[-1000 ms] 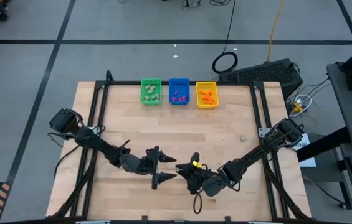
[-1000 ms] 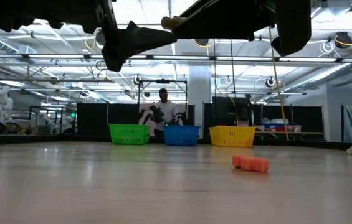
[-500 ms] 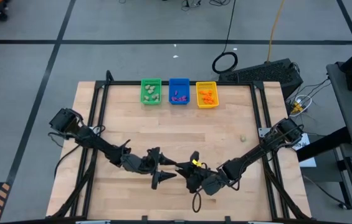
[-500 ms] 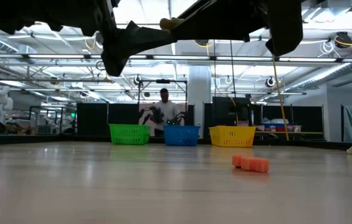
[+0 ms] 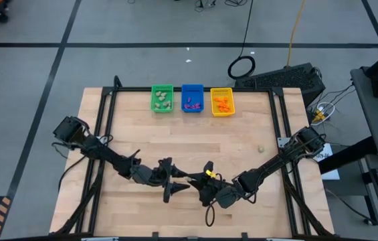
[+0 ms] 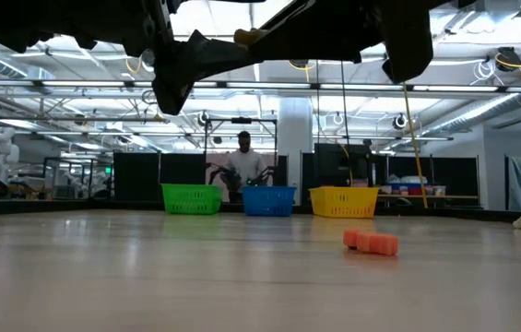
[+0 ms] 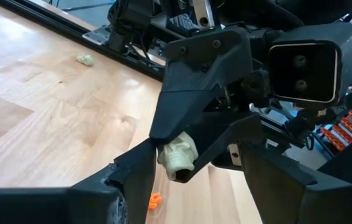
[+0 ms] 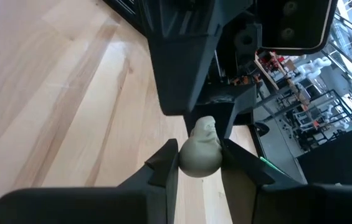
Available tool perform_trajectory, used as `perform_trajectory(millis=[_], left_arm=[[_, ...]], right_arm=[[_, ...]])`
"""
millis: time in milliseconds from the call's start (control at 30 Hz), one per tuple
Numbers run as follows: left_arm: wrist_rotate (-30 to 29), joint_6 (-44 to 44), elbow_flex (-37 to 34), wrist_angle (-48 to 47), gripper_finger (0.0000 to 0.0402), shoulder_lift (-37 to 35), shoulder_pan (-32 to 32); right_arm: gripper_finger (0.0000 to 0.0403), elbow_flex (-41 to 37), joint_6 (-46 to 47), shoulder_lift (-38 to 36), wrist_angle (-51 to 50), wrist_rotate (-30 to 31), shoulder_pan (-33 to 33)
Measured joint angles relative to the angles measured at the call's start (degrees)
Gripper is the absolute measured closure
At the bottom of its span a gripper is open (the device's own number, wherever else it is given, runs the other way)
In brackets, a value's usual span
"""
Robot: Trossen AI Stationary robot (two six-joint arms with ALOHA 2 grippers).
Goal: Sort Halloween decoration
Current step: Put the gray skull toy into the green bin
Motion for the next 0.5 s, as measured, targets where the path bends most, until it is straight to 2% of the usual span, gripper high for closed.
perform_trajectory(millis=[267, 500], left_arm=[[0.3, 0.0, 0.0, 0.0, 0.0205, 0.0, 1.0], [0.9, 1.6, 0.0, 0.0, 0.0254, 0.0, 1.2]], right_arm=[[0.0323, 0.0, 0.5, 0.0, 0.2, 0.0, -0.1], [0.0323, 0.0, 0.7, 0.0, 0.3, 0.0, -0.2]])
